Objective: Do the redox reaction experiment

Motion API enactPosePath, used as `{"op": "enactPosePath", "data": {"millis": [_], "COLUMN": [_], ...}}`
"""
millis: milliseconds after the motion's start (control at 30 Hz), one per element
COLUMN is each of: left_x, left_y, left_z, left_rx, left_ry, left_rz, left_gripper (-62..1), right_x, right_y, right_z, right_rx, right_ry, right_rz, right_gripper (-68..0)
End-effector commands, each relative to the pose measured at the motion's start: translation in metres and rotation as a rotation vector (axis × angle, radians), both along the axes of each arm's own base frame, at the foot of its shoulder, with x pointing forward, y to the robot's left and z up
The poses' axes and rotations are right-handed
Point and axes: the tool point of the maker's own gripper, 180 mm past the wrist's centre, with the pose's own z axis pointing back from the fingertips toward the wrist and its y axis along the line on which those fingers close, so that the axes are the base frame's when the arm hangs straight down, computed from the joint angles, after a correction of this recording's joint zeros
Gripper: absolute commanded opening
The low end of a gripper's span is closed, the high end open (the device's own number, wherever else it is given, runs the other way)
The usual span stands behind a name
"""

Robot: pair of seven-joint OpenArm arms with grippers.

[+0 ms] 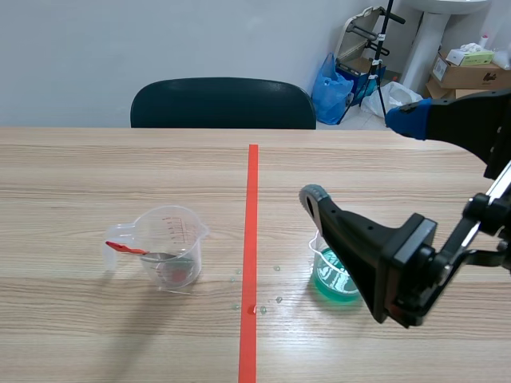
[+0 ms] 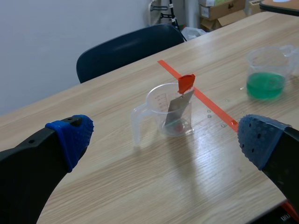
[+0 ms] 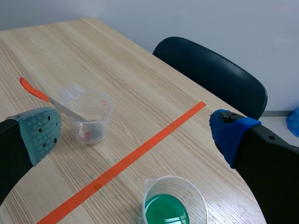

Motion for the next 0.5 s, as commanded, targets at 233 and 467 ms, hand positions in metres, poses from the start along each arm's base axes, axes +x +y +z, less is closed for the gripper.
{"op": "enactPosePath", "data": {"millis": [233,467], "left_x": [0.01,0.037], "left_y": [0.013,0.036], "left_z": [0.001,-0.003], "left_rx": [0.066,0.146], "left_ry": [-0.004,-0.003], "left_rz": [0.001,0.064], "left_gripper": [1.4,1.4], "right_x": [0.002,0.002], "right_y": [0.001,0.001], "right_z": [0.008,0.008], "right_rx": [0.014,0.014], "right_ry": [-0.032,-0.032], "right_rz": [0.002,0.003], "right_gripper": [0.4,0.4]}}
